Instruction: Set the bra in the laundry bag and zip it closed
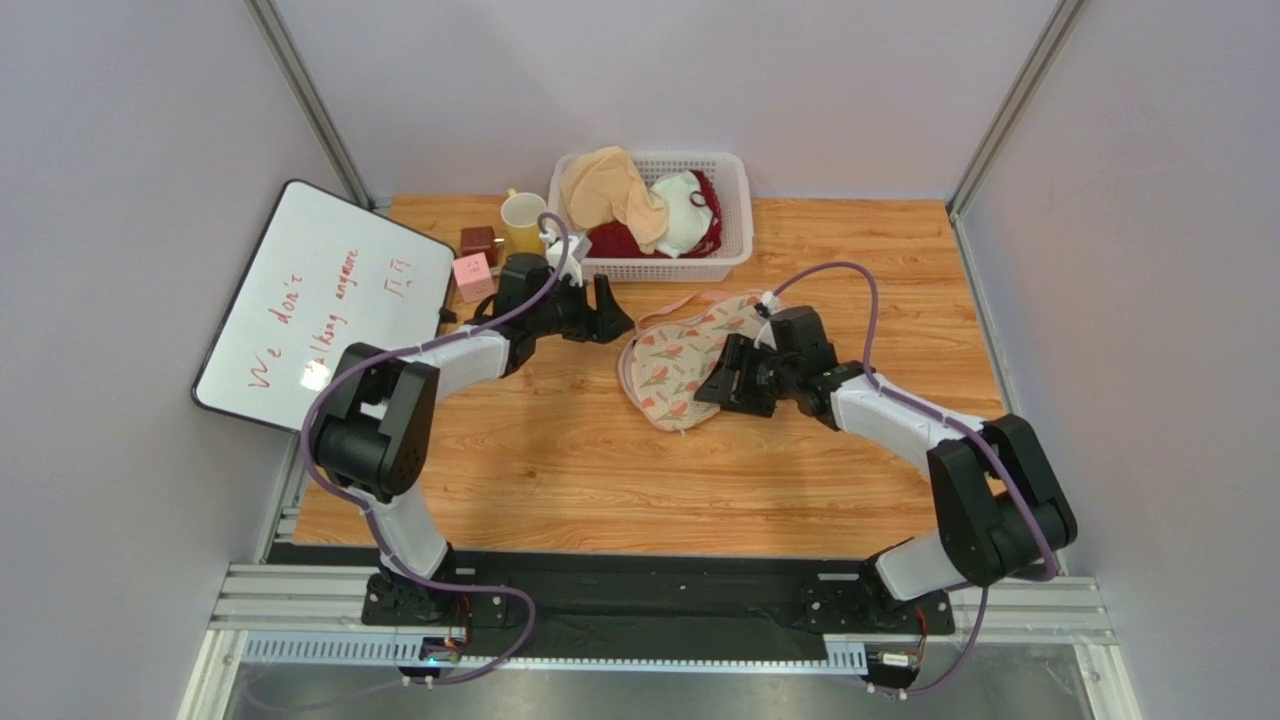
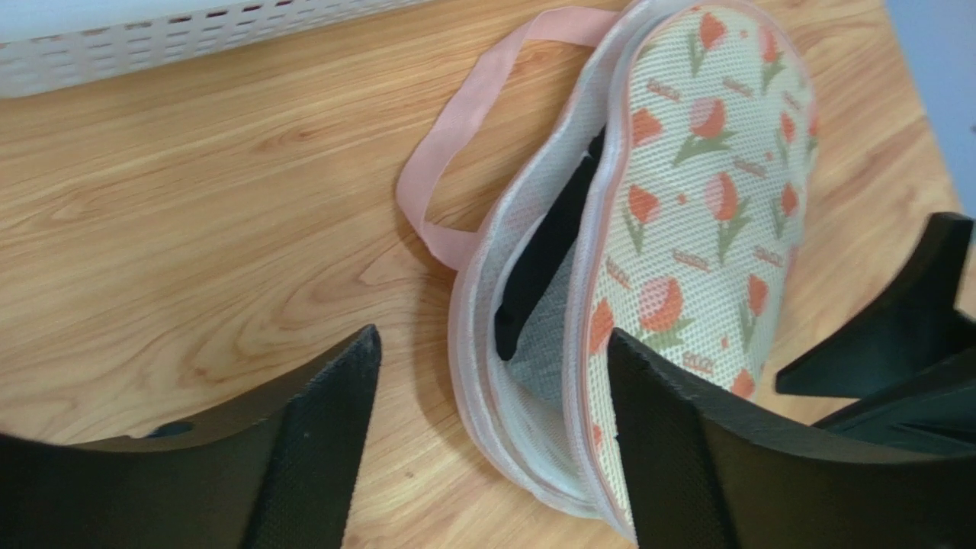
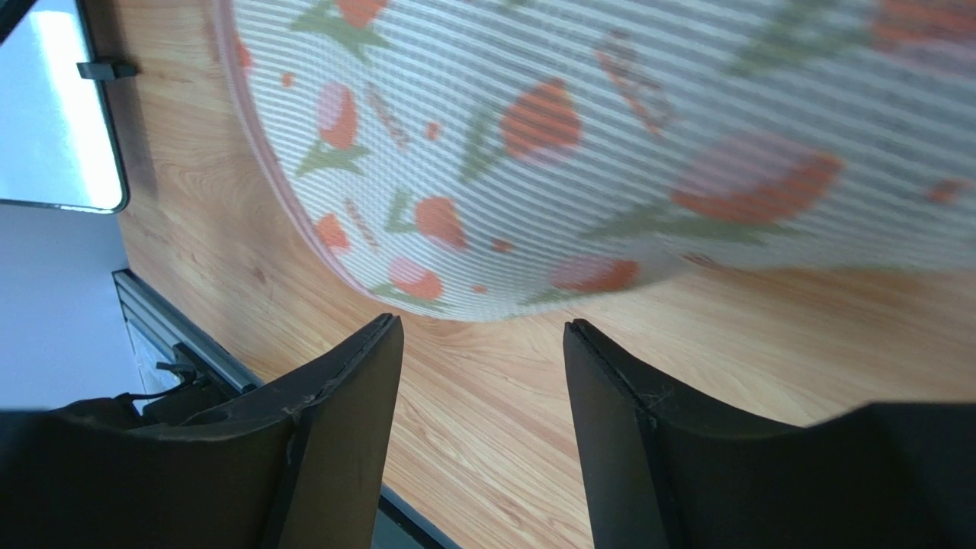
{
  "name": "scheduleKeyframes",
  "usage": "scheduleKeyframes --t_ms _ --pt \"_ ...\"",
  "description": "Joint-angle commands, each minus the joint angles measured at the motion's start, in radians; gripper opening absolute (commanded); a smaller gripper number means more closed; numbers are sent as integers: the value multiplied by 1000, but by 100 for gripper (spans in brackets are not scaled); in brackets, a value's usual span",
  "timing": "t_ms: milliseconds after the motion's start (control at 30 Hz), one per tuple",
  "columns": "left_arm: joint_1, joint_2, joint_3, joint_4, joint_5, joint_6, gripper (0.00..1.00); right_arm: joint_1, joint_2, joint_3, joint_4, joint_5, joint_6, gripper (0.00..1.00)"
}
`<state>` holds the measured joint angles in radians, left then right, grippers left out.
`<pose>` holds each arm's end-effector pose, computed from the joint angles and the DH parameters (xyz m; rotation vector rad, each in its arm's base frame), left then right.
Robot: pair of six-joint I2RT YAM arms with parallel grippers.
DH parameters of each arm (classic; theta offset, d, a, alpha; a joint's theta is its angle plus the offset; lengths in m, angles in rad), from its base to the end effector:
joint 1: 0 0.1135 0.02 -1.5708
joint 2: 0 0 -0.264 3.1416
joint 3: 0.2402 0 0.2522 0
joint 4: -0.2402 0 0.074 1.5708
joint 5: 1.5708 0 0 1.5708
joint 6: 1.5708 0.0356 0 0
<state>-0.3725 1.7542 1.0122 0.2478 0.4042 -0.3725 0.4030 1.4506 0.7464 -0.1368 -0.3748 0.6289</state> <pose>0.3518 -0.1525 0.2011 0.2597 2.1228 -0.8665 0.2573 0.1239 0.1829 0.1035 2.5441 0.8975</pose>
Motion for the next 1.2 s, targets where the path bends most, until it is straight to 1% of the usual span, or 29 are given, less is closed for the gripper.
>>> scheduleKeyframes --t_ms 0,33,100,167,200,300,367,433,467,600,667,733,767,800,833,900,933,1033,1100,1133,1167 --pt "7 42 15 237 254 -59 80 34 57 97 123 -18 12 57" --pt "6 69 26 237 290 -60 80 34 71 102 126 -16 21 56" --pt "-6 94 57 223 292 -56 81 34 102 117 128 -12 29 51" --pt "-11 143 92 161 300 -43 82 34 122 123 172 -12 43 44" --pt "-13 159 124 147 314 -43 82 34 138 133 187 -18 45 42" --pt "-20 192 161 95 297 -36 82 34 181 172 190 -21 54 40" --pt "-23 211 186 30 274 -16 82 34 198 194 184 -15 46 40" --pt "-29 228 215 -11 224 0 82 33 221 231 171 -3 42 39" --pt "-31 234 239 -72 196 10 81 33 229 243 167 -3 35 39" --pt "-32 241 250 -113 116 4 79 33 252 283 143 -13 25 39" --pt "-31 242 253 -119 114 7 78 33 231 280 141 -7 20 40" --pt "-31 246 255 -123 108 6 78 23 203 266 111 -3 15 41" --pt "-31 249 264 -134 99 4 78 19 168 249 105 0 14 46" --pt "-31 255 272 -149 75 1 78 7 151 239 88 4 18 49" --pt "-28 266 281 -163 74 -3 77 -1 130 226 83 4 29 55" --pt "-26 265 279 -166 70 -8 76 -15 51 170 82 -4 34 60" --pt "-26 246 270 -150 67 -8 76 -15 21 147 77 -1 35 67" --pt "-25 184 198 -85 47 -11 76 -16 -77 59 60 23 55 78" --pt "-25 160 161 -68 25 -8 77 -20 -137 -19 83 31 72 81" --pt "-25 157 157 -61 25 -9 80 -18 -153 -47 103 33 81 82" --pt "-23 162 161 -59 53 -12 80 -16 -173 -79 167 31 94 82"
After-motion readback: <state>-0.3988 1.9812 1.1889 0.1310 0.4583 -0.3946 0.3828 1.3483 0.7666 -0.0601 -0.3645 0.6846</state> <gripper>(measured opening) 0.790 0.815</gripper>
